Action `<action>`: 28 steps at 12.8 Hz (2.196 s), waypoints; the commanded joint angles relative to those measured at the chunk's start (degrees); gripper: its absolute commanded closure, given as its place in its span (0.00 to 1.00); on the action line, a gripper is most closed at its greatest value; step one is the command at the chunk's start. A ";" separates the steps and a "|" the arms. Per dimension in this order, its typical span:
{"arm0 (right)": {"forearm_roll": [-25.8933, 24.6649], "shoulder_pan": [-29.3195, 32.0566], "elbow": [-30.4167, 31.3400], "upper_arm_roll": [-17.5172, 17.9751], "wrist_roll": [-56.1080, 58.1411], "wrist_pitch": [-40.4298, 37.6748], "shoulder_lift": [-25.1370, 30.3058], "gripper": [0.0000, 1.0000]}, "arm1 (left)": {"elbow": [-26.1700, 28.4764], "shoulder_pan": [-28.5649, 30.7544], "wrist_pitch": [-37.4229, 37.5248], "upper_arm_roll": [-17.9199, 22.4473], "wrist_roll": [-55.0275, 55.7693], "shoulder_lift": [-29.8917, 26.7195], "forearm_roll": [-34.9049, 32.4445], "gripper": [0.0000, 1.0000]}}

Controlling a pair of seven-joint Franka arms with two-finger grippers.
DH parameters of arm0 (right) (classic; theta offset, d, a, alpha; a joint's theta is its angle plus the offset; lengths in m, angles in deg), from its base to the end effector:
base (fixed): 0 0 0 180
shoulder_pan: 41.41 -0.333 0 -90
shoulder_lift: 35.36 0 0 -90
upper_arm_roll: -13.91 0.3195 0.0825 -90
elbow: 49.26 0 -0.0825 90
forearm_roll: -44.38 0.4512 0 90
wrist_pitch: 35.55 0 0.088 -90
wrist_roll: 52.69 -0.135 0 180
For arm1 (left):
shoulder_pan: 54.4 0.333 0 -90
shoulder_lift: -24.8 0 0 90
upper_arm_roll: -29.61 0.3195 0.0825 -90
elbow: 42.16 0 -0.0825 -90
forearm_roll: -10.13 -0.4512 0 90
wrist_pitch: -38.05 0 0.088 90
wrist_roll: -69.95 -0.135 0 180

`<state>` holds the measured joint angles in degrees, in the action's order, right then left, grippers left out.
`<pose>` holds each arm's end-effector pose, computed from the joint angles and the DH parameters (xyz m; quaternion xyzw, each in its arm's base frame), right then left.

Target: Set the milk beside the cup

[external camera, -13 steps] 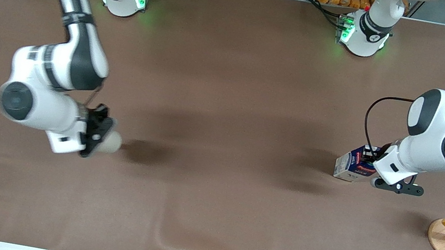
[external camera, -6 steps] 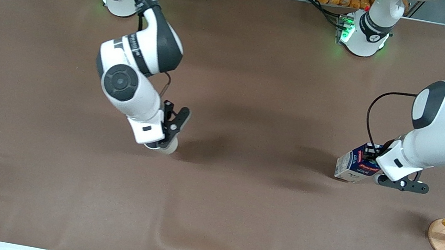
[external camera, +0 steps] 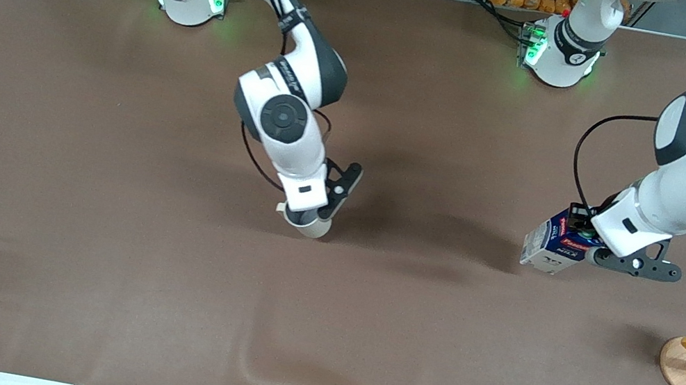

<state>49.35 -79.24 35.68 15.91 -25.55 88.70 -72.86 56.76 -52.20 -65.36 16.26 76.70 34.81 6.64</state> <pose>0.5958 0.4994 0.2323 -0.8479 -0.5278 -0.0106 0.0482 0.6545 -0.1160 0.4250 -0.9979 0.0460 0.0437 0.0161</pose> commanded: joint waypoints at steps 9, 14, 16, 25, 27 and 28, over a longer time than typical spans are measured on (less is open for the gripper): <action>-2.16 3.35 0.22 -1.03 -7.20 -6.20 6.90 0.00 | -5.40 0.18 6.64 -10.63 8.26 -1.75 0.14 0.58; -1.99 17.59 4.17 -0.95 1.23 -10.70 12.97 0.00 | -6.54 -1.49 6.46 -17.05 18.63 1.75 2.52 0.58; -2.08 21.56 5.84 -1.03 1.77 -11.13 16.12 0.00 | -7.86 -5.43 6.37 -17.24 23.81 4.30 2.08 0.58; -2.60 36.78 16.31 -2.69 1.07 -20.35 38.54 0.00 | -15.33 -19.85 1.11 -16.71 45.36 16.78 -3.28 0.60; -2.60 36.51 16.22 -5.07 -3.21 -24.83 40.66 0.00 | -17.26 -21.88 0.05 -16.45 46.51 19.33 -5.47 0.61; -2.60 36.43 16.05 -6.21 -6.11 -26.76 41.10 0.00 | -18.75 -22.93 0.05 -16.36 47.30 21.00 -6.87 0.61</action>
<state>47.43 -42.85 49.60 10.92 -27.04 63.77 -34.20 42.48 -73.04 -65.73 -0.55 122.03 52.39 2.87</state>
